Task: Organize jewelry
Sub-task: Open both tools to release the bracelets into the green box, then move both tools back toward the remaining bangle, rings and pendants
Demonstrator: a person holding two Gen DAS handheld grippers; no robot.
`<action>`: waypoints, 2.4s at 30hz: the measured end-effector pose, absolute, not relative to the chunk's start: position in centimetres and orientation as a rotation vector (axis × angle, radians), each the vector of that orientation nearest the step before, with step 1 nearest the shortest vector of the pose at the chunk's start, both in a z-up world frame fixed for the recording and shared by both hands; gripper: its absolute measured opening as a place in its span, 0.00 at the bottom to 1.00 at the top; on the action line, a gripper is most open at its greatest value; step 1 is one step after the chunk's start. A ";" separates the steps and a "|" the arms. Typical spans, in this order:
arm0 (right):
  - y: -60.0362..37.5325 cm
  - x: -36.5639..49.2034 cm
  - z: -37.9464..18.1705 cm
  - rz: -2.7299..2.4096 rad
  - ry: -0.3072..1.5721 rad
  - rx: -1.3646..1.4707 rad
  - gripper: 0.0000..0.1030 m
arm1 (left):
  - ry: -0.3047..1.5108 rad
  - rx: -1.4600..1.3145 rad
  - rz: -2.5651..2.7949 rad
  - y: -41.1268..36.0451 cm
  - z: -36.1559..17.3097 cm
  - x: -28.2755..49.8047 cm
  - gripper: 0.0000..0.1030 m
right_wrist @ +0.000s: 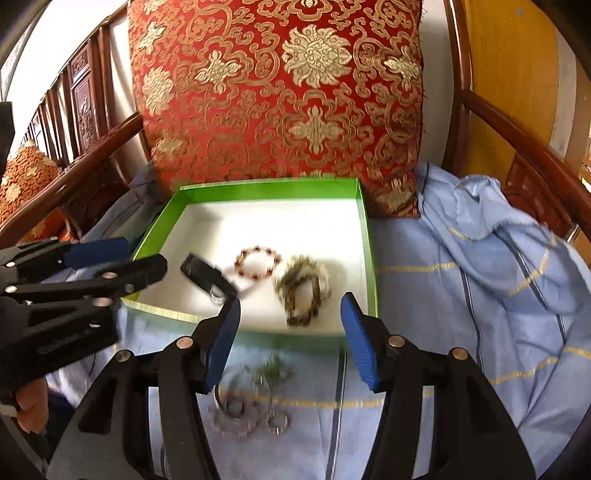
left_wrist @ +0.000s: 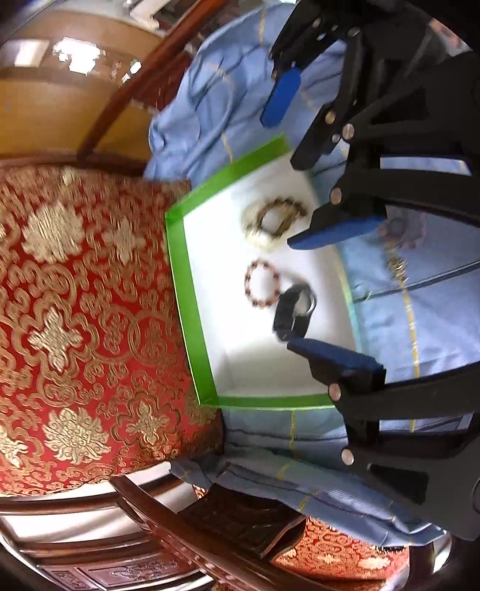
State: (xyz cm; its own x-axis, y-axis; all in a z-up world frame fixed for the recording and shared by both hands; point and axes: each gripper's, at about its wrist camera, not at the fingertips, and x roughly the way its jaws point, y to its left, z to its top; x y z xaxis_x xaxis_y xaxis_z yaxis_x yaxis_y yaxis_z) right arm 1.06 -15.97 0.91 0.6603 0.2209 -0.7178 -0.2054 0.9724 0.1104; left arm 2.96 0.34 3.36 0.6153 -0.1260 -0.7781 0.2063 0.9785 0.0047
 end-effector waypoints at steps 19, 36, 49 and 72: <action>-15.1 -1.6 -6.0 0.230 1.019 -0.058 0.54 | 1.127 0.139 -0.131 0.5 -4.4 2.0 0.53; -15.7 -0.8 -7.0 0.241 1.027 -0.022 0.39 | 1.189 -0.041 -0.046 4.4 -5.2 3.5 0.54; -13.7 -0.5 -8.4 0.270 1.094 -0.079 0.05 | 1.238 -0.099 -0.022 5.3 -6.4 4.4 0.54; -12.2 2.5 -9.2 0.293 1.039 -0.071 0.50 | 1.287 -0.124 -0.096 3.4 -7.7 4.7 0.54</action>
